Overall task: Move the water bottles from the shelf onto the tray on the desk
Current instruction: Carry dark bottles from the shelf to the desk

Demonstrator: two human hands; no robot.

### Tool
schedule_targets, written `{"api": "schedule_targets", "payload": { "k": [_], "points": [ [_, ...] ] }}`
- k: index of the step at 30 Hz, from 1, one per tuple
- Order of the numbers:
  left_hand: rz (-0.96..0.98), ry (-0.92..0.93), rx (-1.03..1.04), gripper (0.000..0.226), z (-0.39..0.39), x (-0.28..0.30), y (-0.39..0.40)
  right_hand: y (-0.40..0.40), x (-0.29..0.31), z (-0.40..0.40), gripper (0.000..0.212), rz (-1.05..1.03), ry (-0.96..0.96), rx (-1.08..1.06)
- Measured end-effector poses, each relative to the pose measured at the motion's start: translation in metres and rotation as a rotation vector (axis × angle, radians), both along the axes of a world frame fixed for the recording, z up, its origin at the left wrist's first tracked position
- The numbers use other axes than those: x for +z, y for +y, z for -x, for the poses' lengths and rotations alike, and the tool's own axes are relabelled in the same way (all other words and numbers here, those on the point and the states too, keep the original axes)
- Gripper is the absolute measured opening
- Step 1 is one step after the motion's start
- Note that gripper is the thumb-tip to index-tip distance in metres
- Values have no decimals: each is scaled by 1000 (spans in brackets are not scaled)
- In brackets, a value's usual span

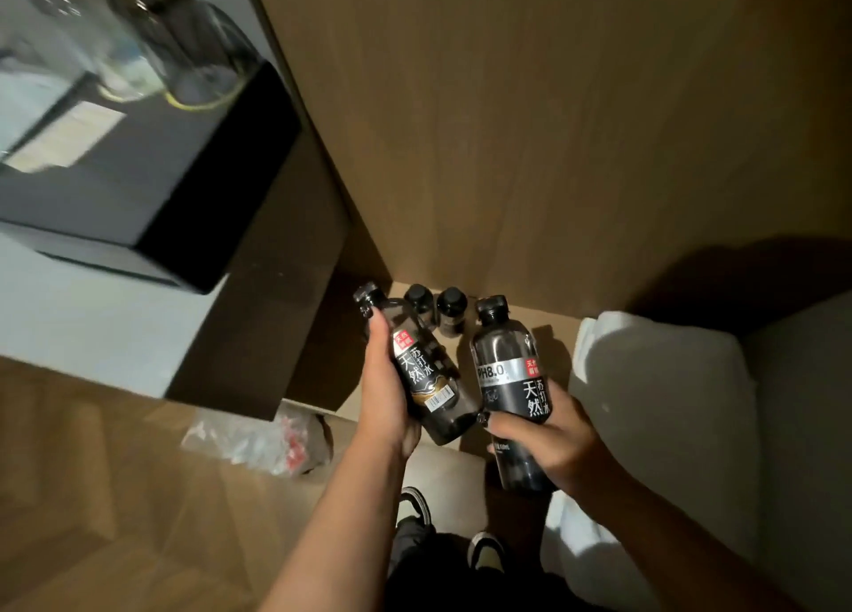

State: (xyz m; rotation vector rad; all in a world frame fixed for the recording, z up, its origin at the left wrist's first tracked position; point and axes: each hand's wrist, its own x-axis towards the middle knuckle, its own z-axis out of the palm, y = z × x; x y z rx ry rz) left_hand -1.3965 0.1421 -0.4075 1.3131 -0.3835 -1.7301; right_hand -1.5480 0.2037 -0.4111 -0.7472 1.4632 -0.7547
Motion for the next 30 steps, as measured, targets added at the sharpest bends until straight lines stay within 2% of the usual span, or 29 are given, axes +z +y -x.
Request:
{"api": "schedule_targets", "payload": {
  "k": [2, 4, 8, 9, 11, 15, 23, 27, 30],
  "points": [
    [-1, 38, -15, 53, -2, 28, 11, 7, 22, 0, 37, 10, -32, 13],
    [-3, 62, -15, 48, -8, 58, 22, 13, 43, 0, 43, 28, -4, 27],
    [8, 21, -29, 16, -28, 107, 46, 22, 76, -6, 37, 80, -47, 94],
    [8, 11, -29, 15, -33, 118, 52, 23, 85, -8, 35, 95, -54, 112],
    [2, -1, -48, 31, -43, 137, 66, 24, 104, -16, 32, 125, -63, 141],
    [8, -30, -27, 42, -60, 162, 98, 25, 136, -32, 34, 156, -81, 218],
    [18, -156, 151, 68, -113, 164, 134, 23, 165, -87, 40, 202, -48, 394],
    [42, -206, 226, 61, -157, 164, 144, 24, 166, -140, 30, 202, -48, 439],
    [47, -222, 247, 47, -199, 163, 153, 27, 159, -190, 33, 190, -17, 454]
  ]
}}
